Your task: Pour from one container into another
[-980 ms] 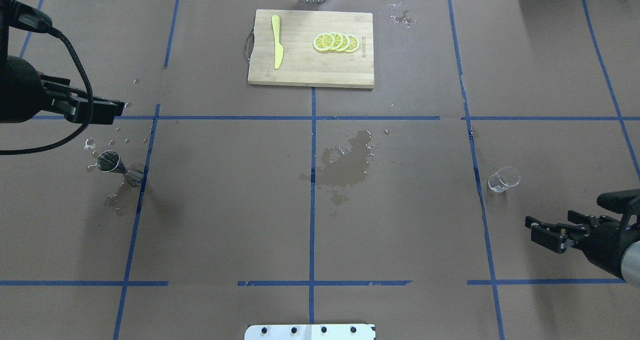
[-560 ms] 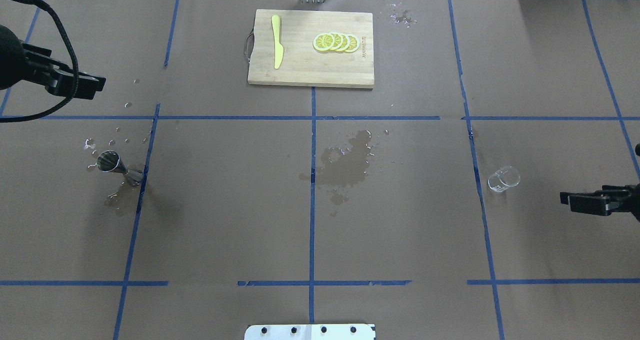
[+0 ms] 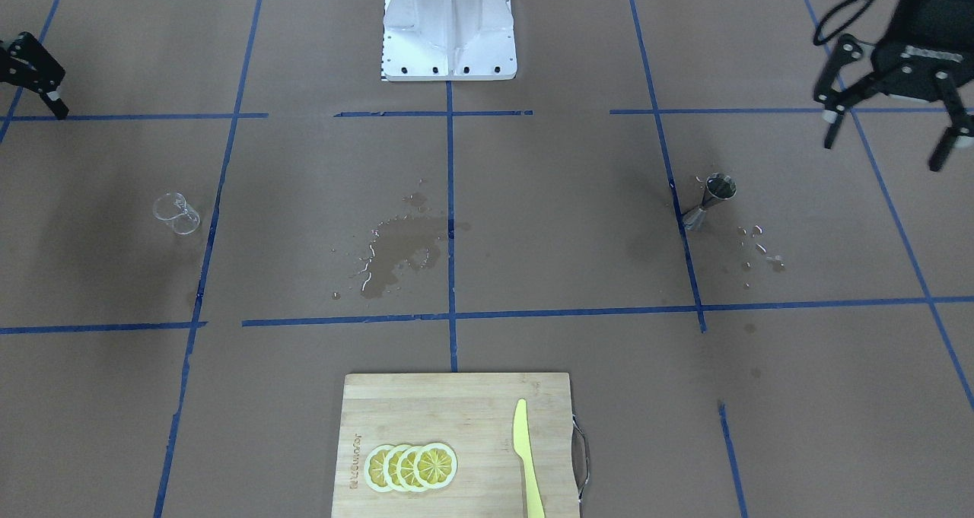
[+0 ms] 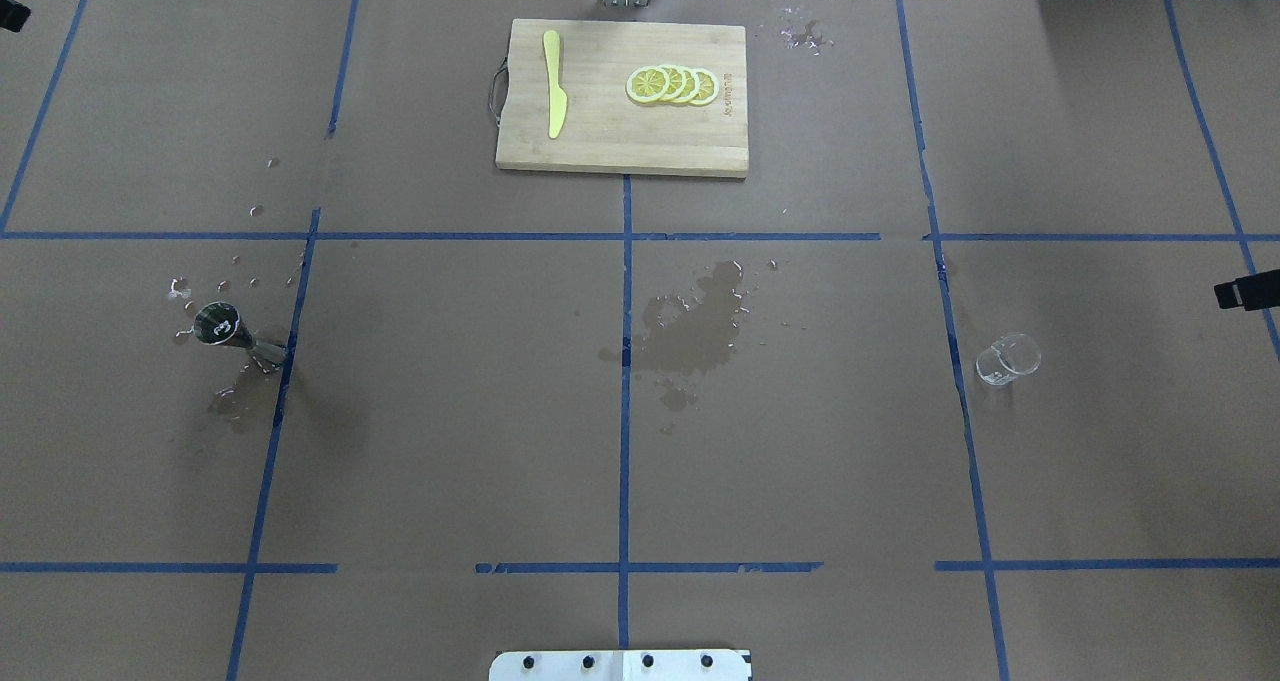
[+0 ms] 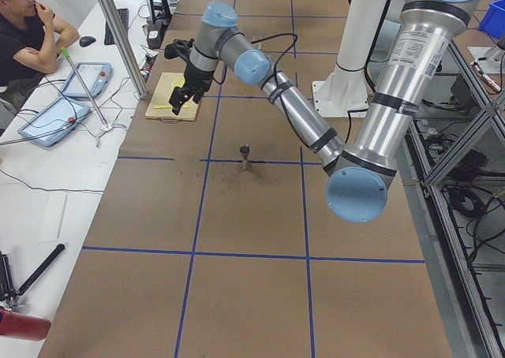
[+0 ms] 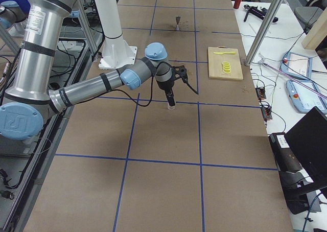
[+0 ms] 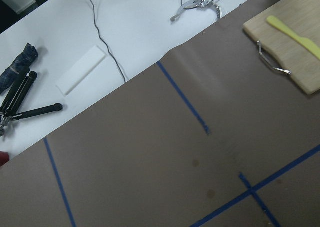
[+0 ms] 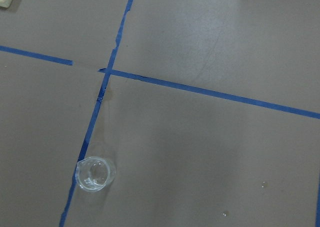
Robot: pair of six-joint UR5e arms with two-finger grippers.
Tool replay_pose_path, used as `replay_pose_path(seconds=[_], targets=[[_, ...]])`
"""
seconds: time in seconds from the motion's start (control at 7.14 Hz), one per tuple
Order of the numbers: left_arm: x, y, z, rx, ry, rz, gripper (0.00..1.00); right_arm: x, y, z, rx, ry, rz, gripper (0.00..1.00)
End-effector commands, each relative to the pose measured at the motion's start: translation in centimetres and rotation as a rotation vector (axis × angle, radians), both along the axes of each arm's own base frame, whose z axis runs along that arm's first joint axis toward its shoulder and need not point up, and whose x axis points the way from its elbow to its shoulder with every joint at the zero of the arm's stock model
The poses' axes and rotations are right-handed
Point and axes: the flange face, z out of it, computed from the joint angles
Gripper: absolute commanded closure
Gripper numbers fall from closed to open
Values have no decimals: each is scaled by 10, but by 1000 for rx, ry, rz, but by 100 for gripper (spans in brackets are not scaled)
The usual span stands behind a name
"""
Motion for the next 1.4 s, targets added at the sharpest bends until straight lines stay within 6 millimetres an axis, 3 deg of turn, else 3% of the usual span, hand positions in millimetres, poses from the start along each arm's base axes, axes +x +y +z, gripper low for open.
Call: replay_pose_path(seconds=[0.0,0.14,0.28,0.56,0.7,0.98,1.12,1.26], targets=[[-54,-40,81,-134,30,42,0,33,-59,-48,-48,118,-99,0],[-74,-51,120,-181,46,72,0,42,-87,-72,-101,124,-139,0],[-93,-57,156,-228,97,100,0,60,-100,-64,-136,85,-153,0],[-115,-41,210,-321,168,80,0,109,-121,-4,-161,32,-197,0],[-118,-29,232,-358,170,71,0,115,-121,23,-160,41,-234,0],[-118,14,295,-469,172,55,0,117,-120,69,-73,65,-211,0],[-117,28,313,-488,172,51,0,116,-120,105,-119,62,-200,0],[-117,31,317,-517,180,24,0,116,-127,139,-144,60,-187,0]])
